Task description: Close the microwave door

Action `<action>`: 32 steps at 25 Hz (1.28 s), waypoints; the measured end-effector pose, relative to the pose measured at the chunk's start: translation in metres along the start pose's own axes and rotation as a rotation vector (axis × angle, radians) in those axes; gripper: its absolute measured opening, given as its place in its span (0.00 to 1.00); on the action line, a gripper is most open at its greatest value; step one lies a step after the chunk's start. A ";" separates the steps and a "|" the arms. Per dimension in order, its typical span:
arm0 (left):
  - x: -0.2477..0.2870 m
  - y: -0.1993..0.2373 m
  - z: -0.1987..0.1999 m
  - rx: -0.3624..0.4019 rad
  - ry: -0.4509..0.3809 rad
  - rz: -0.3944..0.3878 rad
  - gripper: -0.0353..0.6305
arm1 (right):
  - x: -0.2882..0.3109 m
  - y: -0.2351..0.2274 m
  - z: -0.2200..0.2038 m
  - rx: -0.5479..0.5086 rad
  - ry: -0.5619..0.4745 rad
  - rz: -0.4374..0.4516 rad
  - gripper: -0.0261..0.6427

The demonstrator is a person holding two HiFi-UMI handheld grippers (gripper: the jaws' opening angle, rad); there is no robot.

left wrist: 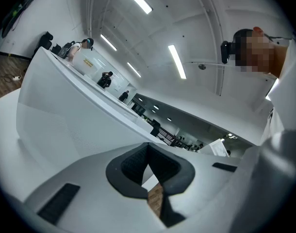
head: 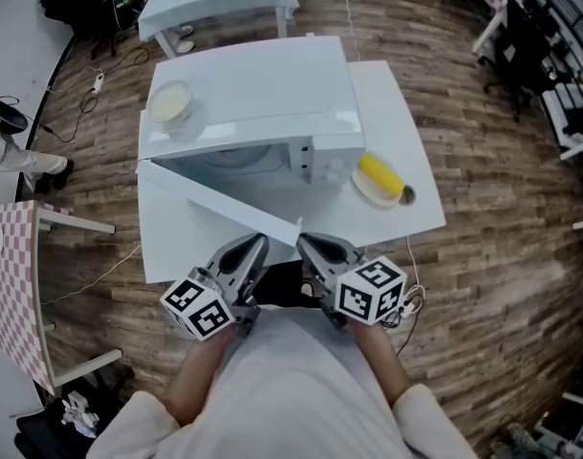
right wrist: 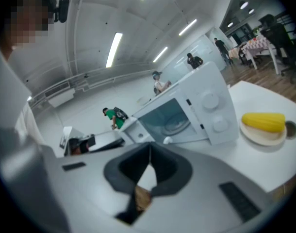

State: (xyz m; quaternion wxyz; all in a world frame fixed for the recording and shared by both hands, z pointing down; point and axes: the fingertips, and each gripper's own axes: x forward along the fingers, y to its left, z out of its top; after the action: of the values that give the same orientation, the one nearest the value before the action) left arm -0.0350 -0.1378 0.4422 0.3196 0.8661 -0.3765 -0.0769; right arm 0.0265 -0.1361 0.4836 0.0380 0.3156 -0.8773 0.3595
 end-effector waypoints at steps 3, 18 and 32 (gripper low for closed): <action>0.001 0.002 0.001 -0.006 0.001 -0.003 0.08 | 0.001 -0.002 0.001 -0.003 0.006 -0.017 0.07; 0.013 0.003 0.010 -0.042 -0.018 -0.024 0.08 | 0.004 -0.017 0.017 -0.003 -0.018 -0.067 0.07; 0.023 0.008 0.013 -0.054 -0.006 -0.039 0.08 | 0.009 -0.029 0.027 0.010 -0.036 -0.089 0.07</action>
State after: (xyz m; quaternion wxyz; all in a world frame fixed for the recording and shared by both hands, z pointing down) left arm -0.0282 -0.1646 0.4398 0.3403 0.8641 -0.3583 -0.0957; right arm 0.0407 -0.1742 0.4838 0.0364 0.3612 -0.8611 0.3561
